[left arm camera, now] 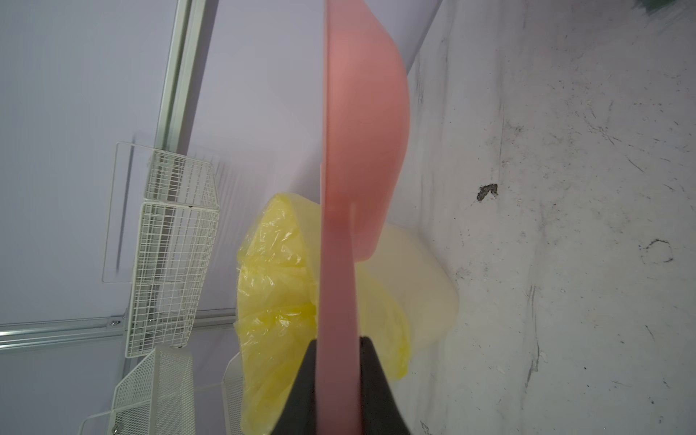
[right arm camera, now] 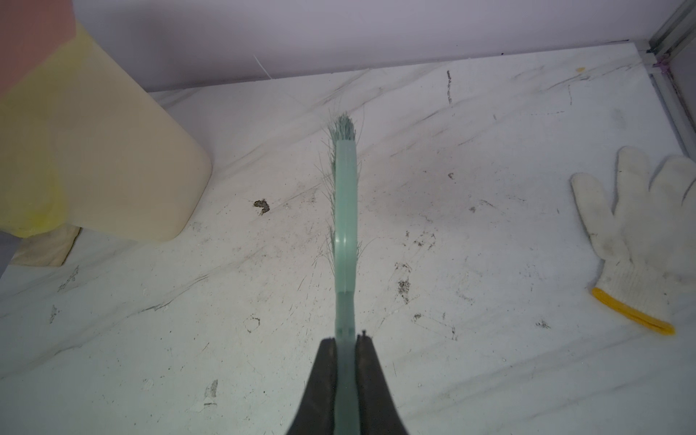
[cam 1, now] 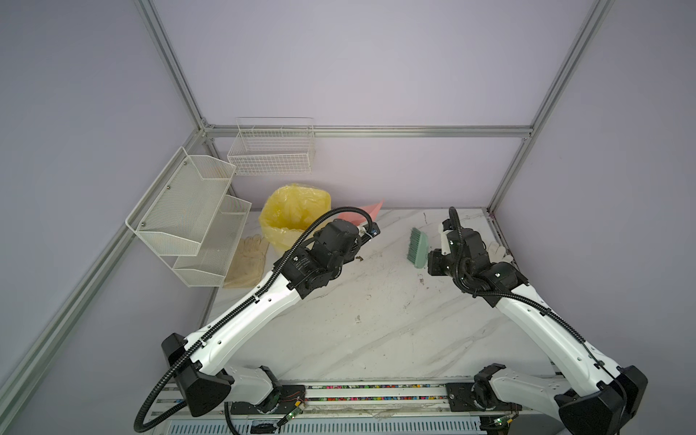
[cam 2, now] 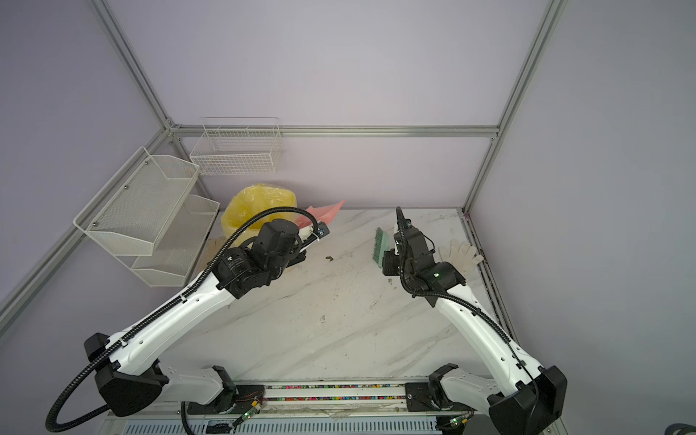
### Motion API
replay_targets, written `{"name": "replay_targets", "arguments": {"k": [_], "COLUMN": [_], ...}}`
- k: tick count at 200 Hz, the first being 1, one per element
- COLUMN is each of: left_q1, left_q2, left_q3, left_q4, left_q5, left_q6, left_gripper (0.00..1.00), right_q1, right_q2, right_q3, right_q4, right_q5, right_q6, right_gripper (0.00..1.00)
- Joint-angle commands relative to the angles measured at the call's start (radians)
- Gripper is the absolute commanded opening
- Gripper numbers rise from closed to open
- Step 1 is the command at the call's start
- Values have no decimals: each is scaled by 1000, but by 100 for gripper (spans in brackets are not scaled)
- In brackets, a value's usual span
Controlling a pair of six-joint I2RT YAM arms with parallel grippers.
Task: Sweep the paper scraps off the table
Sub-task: 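Lower the empty pink dustpan onto the table with the left gripper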
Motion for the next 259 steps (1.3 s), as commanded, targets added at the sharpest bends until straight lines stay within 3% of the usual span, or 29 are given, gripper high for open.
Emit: {"name": "replay_targets", "arguments": {"k": [1, 32, 61, 121, 182, 196, 226, 259], "left_q1": [-25, -51, -84, -206, -216, -218, -219, -219], "left_q2": [25, 87, 158, 413, 432, 426, 399, 387], "left_q3": [-69, -136, -170, -237, -319, -334, -360, -389], "left_q4": [73, 121, 159, 324, 395, 403, 408, 418], "left_q5": [-35, -49, -69, -237, -165, -141, -67, -55], "left_q6": [-72, -124, -245, -186, -234, -244, -279, -303], "left_gripper": [0, 0, 0, 0, 0, 6, 39, 63], "right_q1": [-36, -81, -136, -154, -160, -160, -162, -162], "right_q2": [10, 21, 12, -3, -44, -41, -37, -39], "right_q3": [27, 33, 52, 44, 16, 14, 13, 12], "right_q4": [-11, -11, 3, -4, -11, -10, -5, -6], "right_q5": [-15, -38, -124, -139, -149, -152, -167, -169], "right_q6": [-12, -21, -13, -7, -3, -2, 1, 1], "right_gripper": [0, 0, 0, 0, 0, 0, 0, 0]}}
